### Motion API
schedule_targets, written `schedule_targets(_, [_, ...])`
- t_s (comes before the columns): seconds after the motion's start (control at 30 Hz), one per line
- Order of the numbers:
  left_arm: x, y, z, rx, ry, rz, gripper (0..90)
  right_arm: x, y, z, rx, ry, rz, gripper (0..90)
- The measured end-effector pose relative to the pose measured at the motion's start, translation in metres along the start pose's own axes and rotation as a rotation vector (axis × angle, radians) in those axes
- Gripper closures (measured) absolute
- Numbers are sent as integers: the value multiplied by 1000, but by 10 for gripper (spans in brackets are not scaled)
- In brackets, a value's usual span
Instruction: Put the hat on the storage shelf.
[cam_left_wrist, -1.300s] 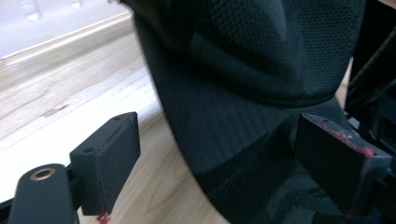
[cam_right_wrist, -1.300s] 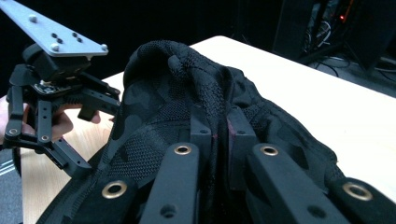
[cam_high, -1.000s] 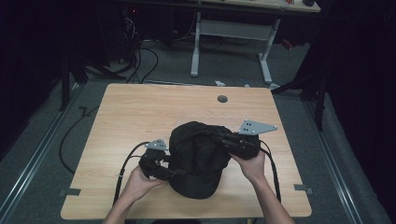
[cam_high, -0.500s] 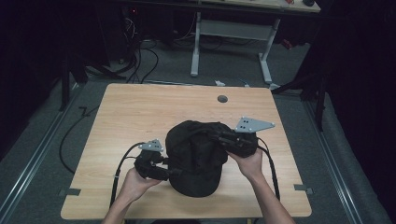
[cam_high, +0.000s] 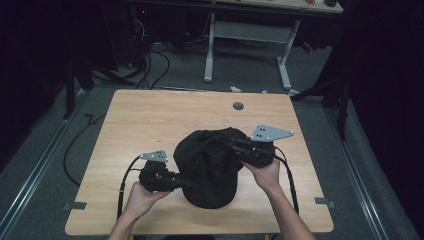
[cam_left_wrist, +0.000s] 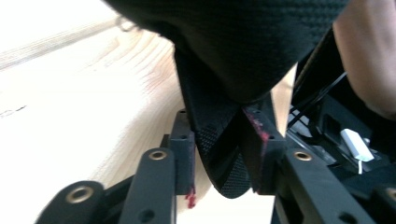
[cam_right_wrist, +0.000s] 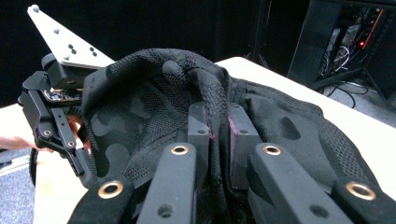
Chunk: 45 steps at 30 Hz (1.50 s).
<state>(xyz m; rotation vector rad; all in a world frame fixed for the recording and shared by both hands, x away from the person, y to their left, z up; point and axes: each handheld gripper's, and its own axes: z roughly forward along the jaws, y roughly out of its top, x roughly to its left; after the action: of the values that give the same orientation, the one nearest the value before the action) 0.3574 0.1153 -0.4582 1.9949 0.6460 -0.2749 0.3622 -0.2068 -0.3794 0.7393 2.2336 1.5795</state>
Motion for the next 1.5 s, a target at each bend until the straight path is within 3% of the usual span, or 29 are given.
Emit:
schedule_targets(0.27, [-5,1,-4,-9,-88,8,831,-3,0,-3,0,2,-1,788])
schedule_targets(0.43, [-8,1,-8,-10,-103,21,861,-4,1,-1,7,5,2,767])
schedule_targets(0.67, [-15,-3,-20,-68,-73,40,867,-2,3,0,2,1,19,638])
schedule_targets(0.93, [-16,-7,-25,-81,-27,33,868,-2,-1,-6,15,-55,41,400])
schedule_targets(1.03, [-15,-8,-31,-127,-25,23,868,-5,-4,-11,27,-75,63,356])
schedule_targets(1.17, [-14,-7,-40,-179,10,16,867,-13,-23,-15,67,-106,109,357])
schedule_targets(1.3, [-12,-6,-44,-200,70,8,867,-20,-52,-17,139,-197,144,365])
schedule_targets(1.5, [-10,-5,-47,-222,129,5,867,-31,-100,-19,246,-333,224,373])
